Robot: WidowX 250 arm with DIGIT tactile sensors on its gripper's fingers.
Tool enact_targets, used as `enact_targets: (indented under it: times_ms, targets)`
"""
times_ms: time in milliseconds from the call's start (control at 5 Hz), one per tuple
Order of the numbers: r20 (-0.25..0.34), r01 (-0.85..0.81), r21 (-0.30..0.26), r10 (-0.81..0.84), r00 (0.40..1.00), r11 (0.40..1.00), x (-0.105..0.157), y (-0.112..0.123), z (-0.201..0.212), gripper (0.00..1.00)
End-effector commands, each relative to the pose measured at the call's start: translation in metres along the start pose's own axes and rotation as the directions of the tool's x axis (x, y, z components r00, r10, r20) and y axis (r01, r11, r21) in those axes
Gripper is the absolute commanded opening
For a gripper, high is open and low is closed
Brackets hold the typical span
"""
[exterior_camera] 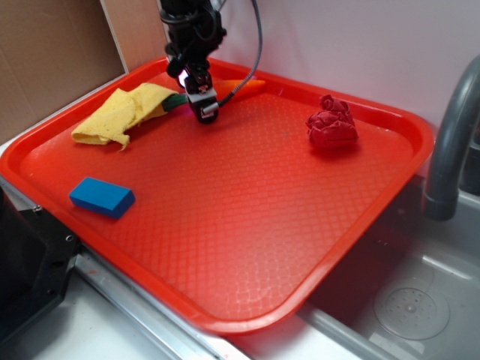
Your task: Grab the carrot.
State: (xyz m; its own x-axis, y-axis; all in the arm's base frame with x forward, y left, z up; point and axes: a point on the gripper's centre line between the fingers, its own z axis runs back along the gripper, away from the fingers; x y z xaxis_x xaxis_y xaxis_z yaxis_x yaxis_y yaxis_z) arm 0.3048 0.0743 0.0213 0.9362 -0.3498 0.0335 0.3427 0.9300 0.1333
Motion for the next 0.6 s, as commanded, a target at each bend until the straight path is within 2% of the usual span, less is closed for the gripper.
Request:
enact_targets:
  times_ms: [0, 200, 400]
  targets:
    - [0.047, 0.06, -0.005, -0.06, 0.997, 0.998, 0.01, -0.003, 0.004, 0.0]
    - [0.044, 0.045, -0.024, -0.043, 0.998, 0.999, 0.005, -0.006, 0.007, 0.0]
    - [-0.038, -0.085, 0.018, 0.085, 0.996, 0.996, 0.0, -0.021, 0.023, 0.0]
